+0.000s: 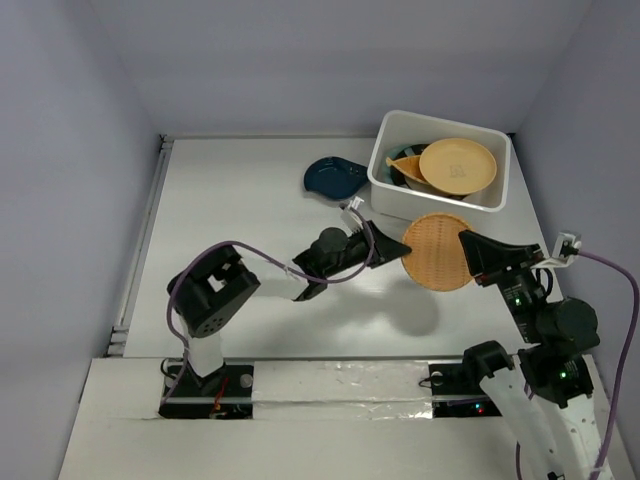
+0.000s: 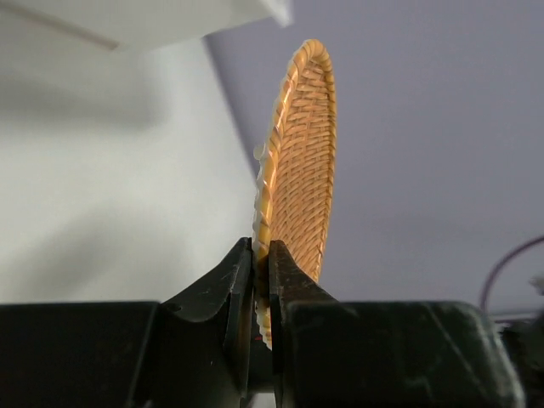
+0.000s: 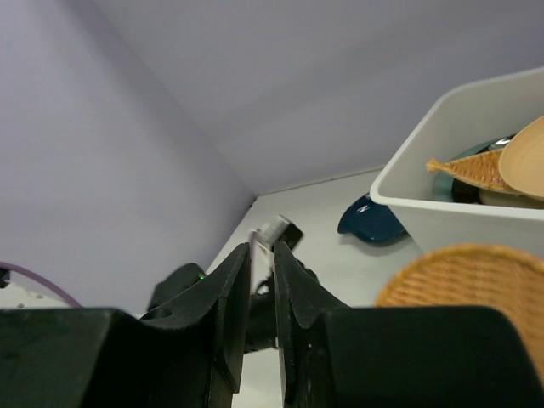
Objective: Place the plates into the plastic bin on the countertop
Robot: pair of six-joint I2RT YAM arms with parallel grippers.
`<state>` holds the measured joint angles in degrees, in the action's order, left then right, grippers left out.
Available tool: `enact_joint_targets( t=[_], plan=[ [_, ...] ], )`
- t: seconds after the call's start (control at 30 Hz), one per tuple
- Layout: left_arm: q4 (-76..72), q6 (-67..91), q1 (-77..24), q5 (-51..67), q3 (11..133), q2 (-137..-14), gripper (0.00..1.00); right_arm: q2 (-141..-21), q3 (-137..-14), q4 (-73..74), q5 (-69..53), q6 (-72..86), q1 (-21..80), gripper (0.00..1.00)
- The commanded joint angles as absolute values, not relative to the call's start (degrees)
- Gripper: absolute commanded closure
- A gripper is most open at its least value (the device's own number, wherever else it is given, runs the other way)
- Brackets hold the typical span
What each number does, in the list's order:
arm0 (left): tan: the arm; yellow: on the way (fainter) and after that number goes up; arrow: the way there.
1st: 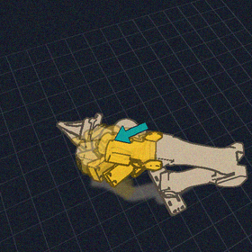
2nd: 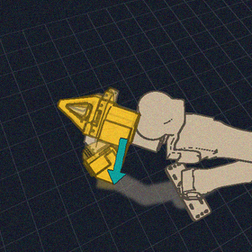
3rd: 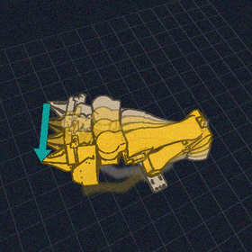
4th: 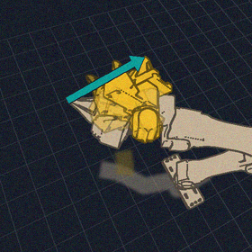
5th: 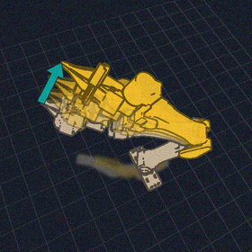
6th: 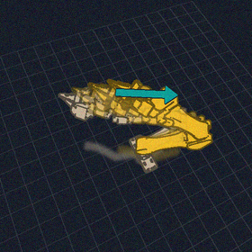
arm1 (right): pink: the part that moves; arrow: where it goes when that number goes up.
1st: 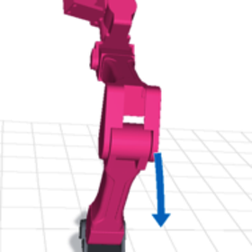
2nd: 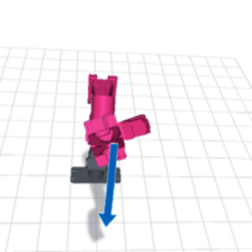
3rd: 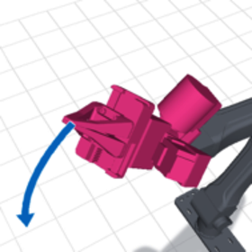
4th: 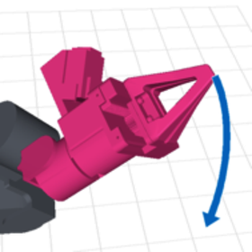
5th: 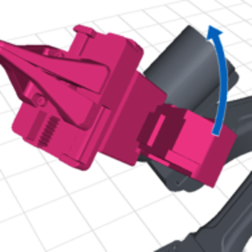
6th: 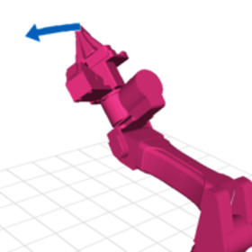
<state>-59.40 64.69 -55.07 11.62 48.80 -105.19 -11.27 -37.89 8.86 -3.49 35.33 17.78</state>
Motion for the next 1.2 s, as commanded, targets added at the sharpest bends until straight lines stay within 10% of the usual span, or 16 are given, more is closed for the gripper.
enact_joint_targets(
  t=[0.0,0.27,0.7,0.93,1.17],
  plan=[
    [-67.2,64.6,-53.8,14.2,49.8,-98.6,1.0,-9.6,-40.4,10.9,-0.2,34.5,18.4,0.77],
    [-59.2,59.3,-48.1,13.0,65.3,-102.5,1.0,-7.6,-41.7,12.6,1.5,34.0,18.4,0.77],
    [-23.0,51.6,-43.9,7.1,123.1,-132.8,0.93,-5.4,-44.3,16.7,1.2,33.7,18.4,0.77],
    [-20.1,49.7,-42.8,7.8,123.5,-134.1,0.47,-5.2,-43.6,16.4,0.5,34.6,18.4,0.77],
    [-22.6,41.2,-41.7,1.5,106.5,-119.5,0.47,-5.0,-41.3,14.6,0.5,35.2,18.4,0.77]
  ],
)
